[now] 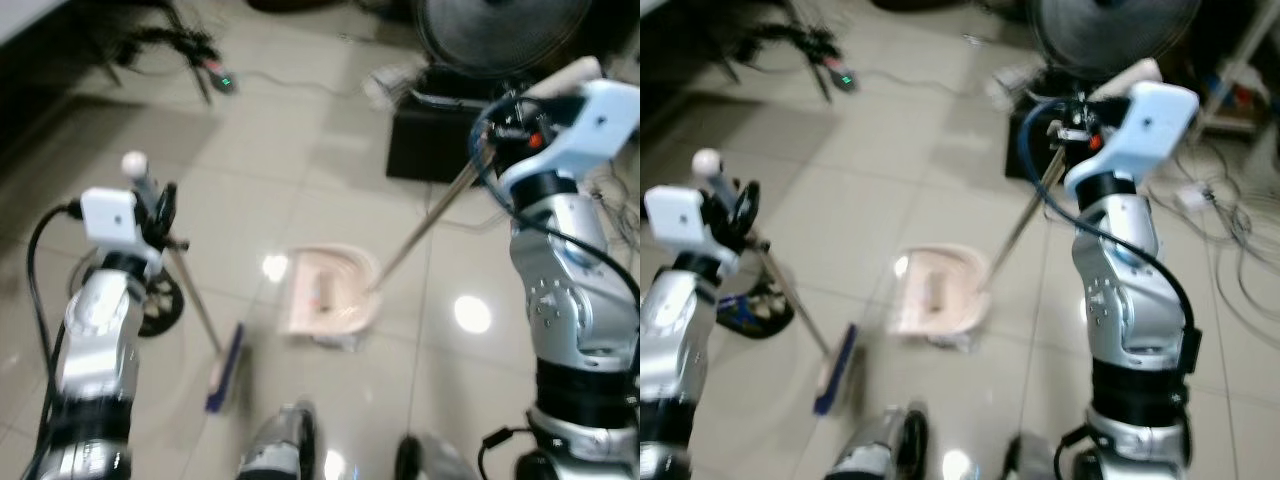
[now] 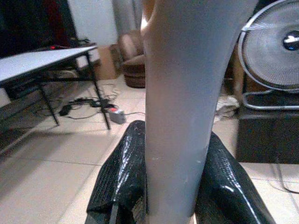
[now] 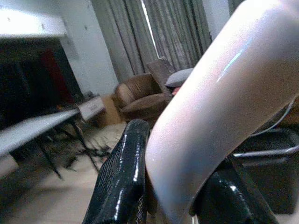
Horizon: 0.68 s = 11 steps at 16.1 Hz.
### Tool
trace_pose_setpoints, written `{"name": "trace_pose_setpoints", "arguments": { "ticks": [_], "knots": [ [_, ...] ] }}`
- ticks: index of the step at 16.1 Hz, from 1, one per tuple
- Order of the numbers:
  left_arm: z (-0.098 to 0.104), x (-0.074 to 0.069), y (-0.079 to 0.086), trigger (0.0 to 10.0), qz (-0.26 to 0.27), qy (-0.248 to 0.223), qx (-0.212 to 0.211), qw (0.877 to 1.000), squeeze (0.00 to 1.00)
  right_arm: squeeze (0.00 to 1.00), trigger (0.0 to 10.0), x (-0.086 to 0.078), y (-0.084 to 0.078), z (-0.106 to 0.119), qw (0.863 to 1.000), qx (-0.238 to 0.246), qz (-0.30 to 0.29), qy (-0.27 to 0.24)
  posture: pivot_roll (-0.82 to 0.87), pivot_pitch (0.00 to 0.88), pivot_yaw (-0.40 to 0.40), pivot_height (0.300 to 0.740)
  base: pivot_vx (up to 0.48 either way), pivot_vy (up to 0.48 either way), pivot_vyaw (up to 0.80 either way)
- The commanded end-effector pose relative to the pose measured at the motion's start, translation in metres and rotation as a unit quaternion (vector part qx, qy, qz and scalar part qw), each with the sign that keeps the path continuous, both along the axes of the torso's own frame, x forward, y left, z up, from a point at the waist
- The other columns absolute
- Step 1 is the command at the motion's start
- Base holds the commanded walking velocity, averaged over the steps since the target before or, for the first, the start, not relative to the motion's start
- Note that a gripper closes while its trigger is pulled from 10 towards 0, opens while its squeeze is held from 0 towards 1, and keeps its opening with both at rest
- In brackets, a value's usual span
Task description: Sweep floor
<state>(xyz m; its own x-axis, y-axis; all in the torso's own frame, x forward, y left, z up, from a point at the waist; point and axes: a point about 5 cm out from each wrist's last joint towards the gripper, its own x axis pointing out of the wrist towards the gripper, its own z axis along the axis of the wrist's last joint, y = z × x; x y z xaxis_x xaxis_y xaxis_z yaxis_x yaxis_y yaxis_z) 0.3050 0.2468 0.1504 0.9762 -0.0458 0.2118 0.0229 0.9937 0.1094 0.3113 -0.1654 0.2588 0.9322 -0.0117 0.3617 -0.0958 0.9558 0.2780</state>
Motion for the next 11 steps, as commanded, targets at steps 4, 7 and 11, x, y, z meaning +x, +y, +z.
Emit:
{"name": "trace_pose_setpoints", "arguments": {
  "ticks": [4, 7, 11],
  "knots": [
    [-0.002, -0.008, -0.001, 10.0, 0.012, 0.011, -0.001, 1.000, 0.00, 0.00, 10.0, -0.001, -0.001, 0.017, 0.997, 0.070, 0.012, -0.026, 0.01, 0.083, 0.086, 0.740, 0.000, 0.000, 0.74],
    [-0.008, -0.009, -0.026, 10.0, -0.028, 0.030, 0.014, 0.999, 0.00, 0.00, 10.0, 0.001, -0.004, 0.020, 0.999, 0.046, 0.004, -0.021, 0.00, 0.081, 0.092, 0.740, 0.000, 0.000, 0.74],
    [-0.006, -0.007, -0.045, 10.0, -0.056, 0.022, -0.003, 0.998, 0.00, 0.00, 10.0, 0.003, -0.007, 0.017, 0.999, 0.039, -0.004, -0.014, -0.01, 0.074, 0.095, 0.740, 0.062, 0.000, 0.74]
  ]
}}
